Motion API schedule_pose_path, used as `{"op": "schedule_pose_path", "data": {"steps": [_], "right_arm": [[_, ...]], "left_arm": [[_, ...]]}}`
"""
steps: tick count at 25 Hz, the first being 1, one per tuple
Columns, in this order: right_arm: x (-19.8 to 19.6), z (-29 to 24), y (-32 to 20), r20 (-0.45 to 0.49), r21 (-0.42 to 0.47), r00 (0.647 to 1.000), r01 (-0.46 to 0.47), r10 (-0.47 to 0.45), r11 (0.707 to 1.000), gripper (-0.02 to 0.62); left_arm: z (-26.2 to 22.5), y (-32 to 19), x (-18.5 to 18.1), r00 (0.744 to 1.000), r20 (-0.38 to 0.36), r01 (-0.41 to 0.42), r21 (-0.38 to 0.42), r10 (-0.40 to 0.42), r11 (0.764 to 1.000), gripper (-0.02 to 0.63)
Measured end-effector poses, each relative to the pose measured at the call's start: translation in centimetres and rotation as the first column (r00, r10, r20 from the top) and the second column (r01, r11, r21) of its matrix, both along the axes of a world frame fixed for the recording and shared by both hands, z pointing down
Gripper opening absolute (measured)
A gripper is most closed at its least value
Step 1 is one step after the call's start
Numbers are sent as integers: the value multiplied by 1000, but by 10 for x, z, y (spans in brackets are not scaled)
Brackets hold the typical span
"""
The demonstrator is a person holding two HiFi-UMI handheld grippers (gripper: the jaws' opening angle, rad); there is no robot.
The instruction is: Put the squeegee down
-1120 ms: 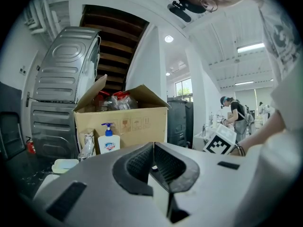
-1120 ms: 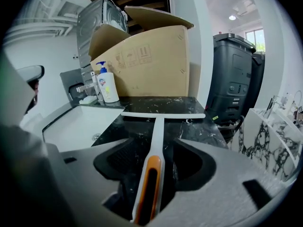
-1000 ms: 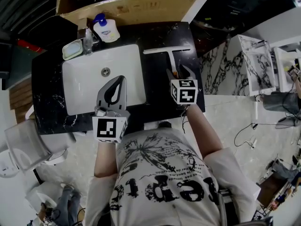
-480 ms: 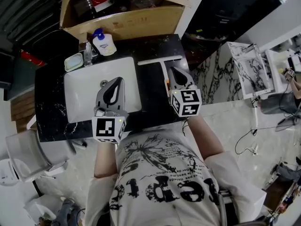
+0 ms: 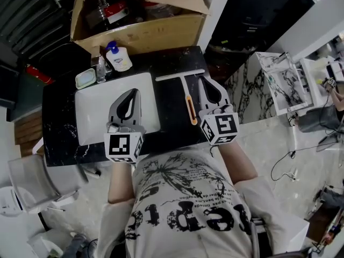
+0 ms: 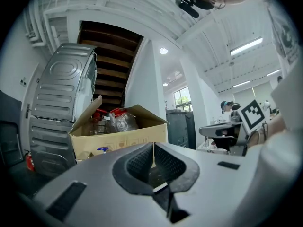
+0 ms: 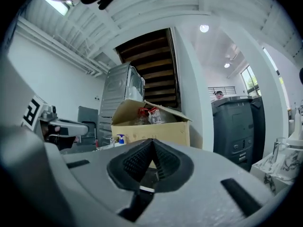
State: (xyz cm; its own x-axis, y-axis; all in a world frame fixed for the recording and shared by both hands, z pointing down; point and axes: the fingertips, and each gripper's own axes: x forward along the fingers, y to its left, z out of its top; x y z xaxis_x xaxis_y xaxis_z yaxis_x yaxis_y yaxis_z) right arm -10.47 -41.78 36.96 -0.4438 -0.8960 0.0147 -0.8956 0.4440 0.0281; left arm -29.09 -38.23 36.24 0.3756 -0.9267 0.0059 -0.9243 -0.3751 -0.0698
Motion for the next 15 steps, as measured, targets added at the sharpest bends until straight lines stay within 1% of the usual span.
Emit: {"op": "schedule_pose_path", "data": {"steps": [2, 5, 10, 15], "right_arm": [[-2, 0, 4, -15, 24, 1000, 19, -19, 1000, -8], [-4, 2, 8, -18, 30, 999, 39, -39, 999, -8], [-2, 3, 9, -23, 29, 998, 53, -53, 998, -8], [-2, -5, 10, -17, 47, 998, 57, -56, 997, -9]], "left_arm": [[0, -1, 0, 1000, -4, 6, 0, -6, 1000, 12], [0, -2, 1, 1000, -5, 7, 0, -7, 1000, 12], [1, -2, 5, 1000, -3, 6, -3, -6, 1000, 12], [-1, -2, 6, 1000, 3, 8, 0, -8, 1000, 12]]}}
